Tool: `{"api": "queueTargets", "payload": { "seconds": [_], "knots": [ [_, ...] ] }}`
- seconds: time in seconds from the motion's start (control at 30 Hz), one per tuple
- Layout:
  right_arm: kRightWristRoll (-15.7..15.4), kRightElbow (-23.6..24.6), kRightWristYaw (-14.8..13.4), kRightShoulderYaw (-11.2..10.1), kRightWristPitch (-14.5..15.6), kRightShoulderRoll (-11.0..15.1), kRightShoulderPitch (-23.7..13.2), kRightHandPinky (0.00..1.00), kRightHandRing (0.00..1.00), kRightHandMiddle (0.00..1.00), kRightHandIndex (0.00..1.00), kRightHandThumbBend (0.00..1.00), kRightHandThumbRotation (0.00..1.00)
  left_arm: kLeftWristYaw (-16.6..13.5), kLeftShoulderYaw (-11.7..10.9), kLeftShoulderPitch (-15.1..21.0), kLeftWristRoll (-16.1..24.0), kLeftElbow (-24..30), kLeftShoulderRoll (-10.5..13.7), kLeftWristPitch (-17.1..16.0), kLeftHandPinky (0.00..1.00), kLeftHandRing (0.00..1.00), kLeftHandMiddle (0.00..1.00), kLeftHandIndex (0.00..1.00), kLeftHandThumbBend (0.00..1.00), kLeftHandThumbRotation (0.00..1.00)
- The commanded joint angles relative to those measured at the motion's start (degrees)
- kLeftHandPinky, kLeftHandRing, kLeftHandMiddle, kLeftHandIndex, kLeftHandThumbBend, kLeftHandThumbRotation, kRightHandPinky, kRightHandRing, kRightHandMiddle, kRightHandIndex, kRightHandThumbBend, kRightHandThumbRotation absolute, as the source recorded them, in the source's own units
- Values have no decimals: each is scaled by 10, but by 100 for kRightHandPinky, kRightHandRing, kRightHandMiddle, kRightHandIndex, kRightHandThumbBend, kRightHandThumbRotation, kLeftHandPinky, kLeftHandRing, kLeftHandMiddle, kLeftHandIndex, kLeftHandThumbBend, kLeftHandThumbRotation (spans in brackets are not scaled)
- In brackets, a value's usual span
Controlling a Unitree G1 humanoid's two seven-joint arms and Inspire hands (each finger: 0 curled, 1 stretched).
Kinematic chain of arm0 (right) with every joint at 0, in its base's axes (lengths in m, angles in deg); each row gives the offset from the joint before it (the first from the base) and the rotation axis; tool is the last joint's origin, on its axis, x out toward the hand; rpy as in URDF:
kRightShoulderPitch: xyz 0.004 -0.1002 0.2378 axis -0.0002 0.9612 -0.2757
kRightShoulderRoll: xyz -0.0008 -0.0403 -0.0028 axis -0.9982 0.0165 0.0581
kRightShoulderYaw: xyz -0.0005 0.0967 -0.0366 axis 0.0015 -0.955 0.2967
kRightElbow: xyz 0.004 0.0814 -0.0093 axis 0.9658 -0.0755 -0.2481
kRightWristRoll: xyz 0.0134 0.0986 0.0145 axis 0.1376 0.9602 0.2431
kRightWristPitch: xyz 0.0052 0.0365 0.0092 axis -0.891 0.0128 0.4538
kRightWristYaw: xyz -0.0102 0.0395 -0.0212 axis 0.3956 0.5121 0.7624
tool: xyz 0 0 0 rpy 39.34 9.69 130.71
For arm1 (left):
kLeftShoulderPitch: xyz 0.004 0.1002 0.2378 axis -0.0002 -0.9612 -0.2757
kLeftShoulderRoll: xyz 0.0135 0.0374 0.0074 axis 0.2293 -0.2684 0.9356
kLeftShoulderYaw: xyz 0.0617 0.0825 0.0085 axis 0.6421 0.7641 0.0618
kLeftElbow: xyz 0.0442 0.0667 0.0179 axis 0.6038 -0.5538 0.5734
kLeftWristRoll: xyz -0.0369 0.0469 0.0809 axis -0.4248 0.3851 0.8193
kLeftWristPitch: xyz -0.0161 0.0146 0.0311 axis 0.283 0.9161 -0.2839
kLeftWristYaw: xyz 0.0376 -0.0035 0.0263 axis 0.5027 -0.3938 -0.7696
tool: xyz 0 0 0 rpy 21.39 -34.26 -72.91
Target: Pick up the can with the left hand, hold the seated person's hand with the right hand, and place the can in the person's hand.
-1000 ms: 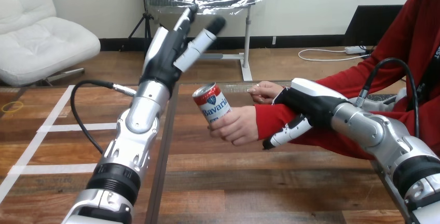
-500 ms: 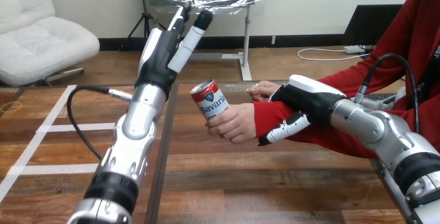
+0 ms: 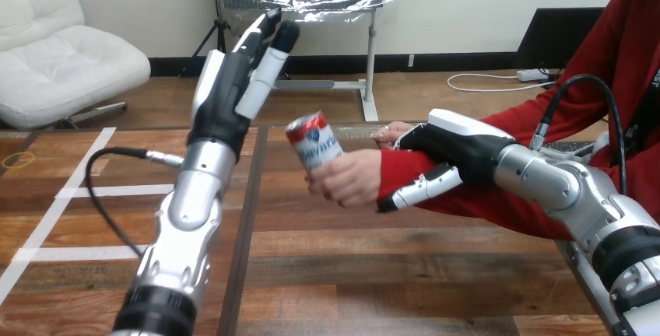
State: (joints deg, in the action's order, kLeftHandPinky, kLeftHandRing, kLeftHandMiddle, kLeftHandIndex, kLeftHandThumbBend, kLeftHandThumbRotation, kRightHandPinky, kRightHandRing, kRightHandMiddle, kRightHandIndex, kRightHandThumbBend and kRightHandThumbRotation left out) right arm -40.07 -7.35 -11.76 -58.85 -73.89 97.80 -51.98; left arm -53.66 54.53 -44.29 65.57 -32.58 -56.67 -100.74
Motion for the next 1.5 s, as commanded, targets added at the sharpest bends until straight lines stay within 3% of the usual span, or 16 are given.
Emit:
{"api": "queueTargets", "payload": {
  "seconds": [0.0, 0.67, 1.07, 1.47],
  "knots": [
    [26, 40, -2, -27, -11, 1, -49, 63, 70, 73, 73, 89, 100, 5, -7, -9, -9, 70, 7, 12, 83, 89, 91, 89, 83, 100],
    [47, 72, 0, -42, -28, 16, -19, 73, 80, 81, 81, 95, 100, 24, -11, -98, -26, 212, 8, 73, 80, 85, 88, 86, 70, 100],
    [74, 108, -6, -61, -37, 20, 8, 73, 81, 82, 82, 94, 100, 35, -10, -143, -36, 267, 11, 76, 79, 84, 86, 85, 68, 100],
    [93, 203, -29, -92, 4, 14, 65, 73, 81, 83, 84, 91, 100, 49, -10, -190, -42, 314, 11, 72, 78, 83, 85, 83, 71, 100]
  ]
}}
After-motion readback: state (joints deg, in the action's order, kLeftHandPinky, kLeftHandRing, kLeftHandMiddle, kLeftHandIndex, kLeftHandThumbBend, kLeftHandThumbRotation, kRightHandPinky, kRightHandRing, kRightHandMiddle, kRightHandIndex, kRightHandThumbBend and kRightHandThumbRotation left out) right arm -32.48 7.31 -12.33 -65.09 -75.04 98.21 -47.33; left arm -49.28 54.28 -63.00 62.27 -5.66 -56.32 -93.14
